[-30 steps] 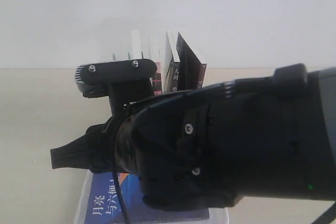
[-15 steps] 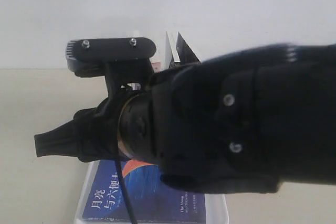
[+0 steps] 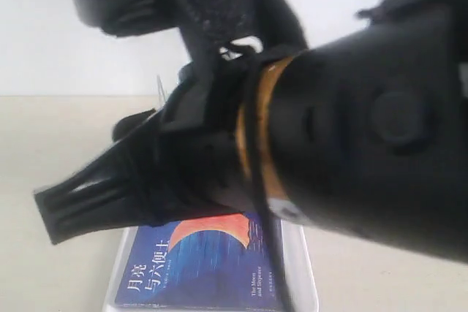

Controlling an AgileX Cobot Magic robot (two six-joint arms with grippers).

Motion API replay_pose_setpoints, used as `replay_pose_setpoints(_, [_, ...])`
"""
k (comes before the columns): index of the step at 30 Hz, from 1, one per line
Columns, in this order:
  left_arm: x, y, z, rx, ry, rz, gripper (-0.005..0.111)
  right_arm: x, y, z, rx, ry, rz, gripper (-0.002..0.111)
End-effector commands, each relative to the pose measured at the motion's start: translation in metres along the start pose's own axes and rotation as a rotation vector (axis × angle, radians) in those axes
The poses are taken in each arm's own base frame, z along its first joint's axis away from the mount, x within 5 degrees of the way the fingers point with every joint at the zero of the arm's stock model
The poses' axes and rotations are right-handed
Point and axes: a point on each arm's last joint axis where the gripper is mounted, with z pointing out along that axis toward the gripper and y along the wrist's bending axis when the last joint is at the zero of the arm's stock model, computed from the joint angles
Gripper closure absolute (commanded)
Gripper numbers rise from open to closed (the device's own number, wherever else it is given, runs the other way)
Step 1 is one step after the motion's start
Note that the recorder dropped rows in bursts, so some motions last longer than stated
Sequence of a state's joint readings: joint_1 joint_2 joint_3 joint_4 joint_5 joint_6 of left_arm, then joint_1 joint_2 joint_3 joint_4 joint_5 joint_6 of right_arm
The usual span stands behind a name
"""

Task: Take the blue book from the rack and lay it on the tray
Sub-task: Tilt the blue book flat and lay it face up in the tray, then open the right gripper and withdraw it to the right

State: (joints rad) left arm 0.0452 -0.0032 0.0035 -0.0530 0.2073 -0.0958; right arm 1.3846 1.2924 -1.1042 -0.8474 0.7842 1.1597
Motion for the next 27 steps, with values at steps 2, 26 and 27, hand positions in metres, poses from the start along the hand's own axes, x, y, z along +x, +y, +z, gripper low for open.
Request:
replay_pose_setpoints(2, [-0.002,0.000,0.000,-0.001,-0.008,-0.018,0.103,-0.002,-0.013,-0.044,0.017,-0.018,-0.049,0.060])
replay_pose_setpoints(26, [-0.002,0.000,0.000,-0.001,-0.008,-0.018,0.103,0.056,0.021,-0.062,-0.331,0.071,-0.256,0.108])
replay_pose_setpoints(27, [-0.002,0.000,0.000,-0.001,-0.008,-0.018,0.103,0.056,0.022,-0.062,-0.333,0.070,-0.256,0.108])
